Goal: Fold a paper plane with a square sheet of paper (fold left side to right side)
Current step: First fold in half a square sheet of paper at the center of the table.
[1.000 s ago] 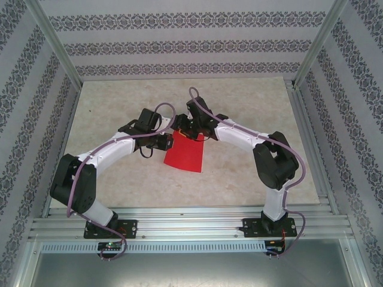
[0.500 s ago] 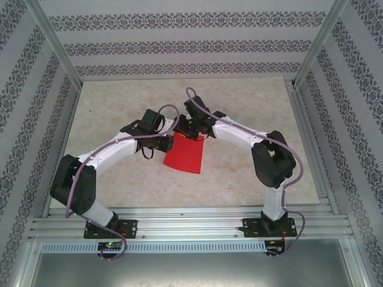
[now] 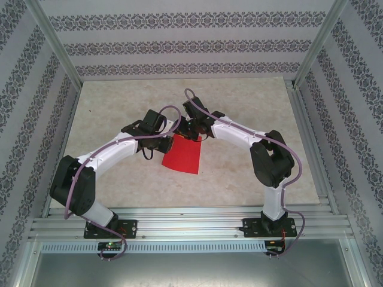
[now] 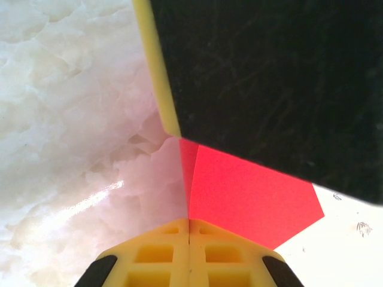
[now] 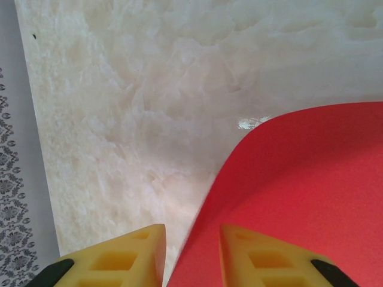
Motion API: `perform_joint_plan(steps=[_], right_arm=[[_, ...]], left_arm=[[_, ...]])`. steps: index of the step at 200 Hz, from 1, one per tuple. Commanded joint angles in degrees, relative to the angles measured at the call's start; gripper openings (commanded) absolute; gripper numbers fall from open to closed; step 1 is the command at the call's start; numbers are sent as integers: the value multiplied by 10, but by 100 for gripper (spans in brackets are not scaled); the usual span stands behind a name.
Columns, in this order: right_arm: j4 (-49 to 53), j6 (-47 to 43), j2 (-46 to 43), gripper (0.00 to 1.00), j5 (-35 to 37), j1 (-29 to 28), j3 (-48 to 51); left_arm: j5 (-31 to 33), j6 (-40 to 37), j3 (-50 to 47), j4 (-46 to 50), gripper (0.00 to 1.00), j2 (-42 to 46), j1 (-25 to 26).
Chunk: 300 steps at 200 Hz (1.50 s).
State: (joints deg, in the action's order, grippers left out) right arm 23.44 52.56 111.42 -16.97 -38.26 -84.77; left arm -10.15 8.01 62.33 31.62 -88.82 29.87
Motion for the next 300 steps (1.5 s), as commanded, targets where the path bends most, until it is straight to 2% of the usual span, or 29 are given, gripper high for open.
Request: perform_joint_plan(steps=[1,41,69,78,92,112,135,152,170,193,252,300], right_arm=[[0,-8,0,29,10,-7,-14],[-8,-4,-6,24,6,-7,-9],[-9,-6,-8,11,3,-7,-9],[-9,-6,-8,8,1,-7,-7],[-9,-12,-10,2,-3,-6,-4],[-9,-29,-12,0,-19,-2,6],[-11,-53,-13,0,-45,6,20],[-9,-83,-10,0,-69,15,23],[2,-113,0,0,-93,25,19],[14,-152,11,0,-117,36,9],[48,-244,44,2,-154,62,-36],[71,-302,75,6,-168,85,-59]], left_arm=[[4,-16,23,11,0,6,14],[2,-15,25,11,1,2,17],[-12,-15,24,7,6,4,16],[-22,-15,22,4,11,9,17],[-37,-15,18,2,26,23,16],[-49,-10,6,1,44,63,10],[-84,17,-24,-16,58,128,-23],[-126,53,-45,-31,64,159,-64],[-158,88,-59,-45,66,161,-95],[-159,111,-67,-54,67,136,-109],[-173,167,-54,-97,67,33,-112],[-184,183,-36,-115,68,-32,-113]])
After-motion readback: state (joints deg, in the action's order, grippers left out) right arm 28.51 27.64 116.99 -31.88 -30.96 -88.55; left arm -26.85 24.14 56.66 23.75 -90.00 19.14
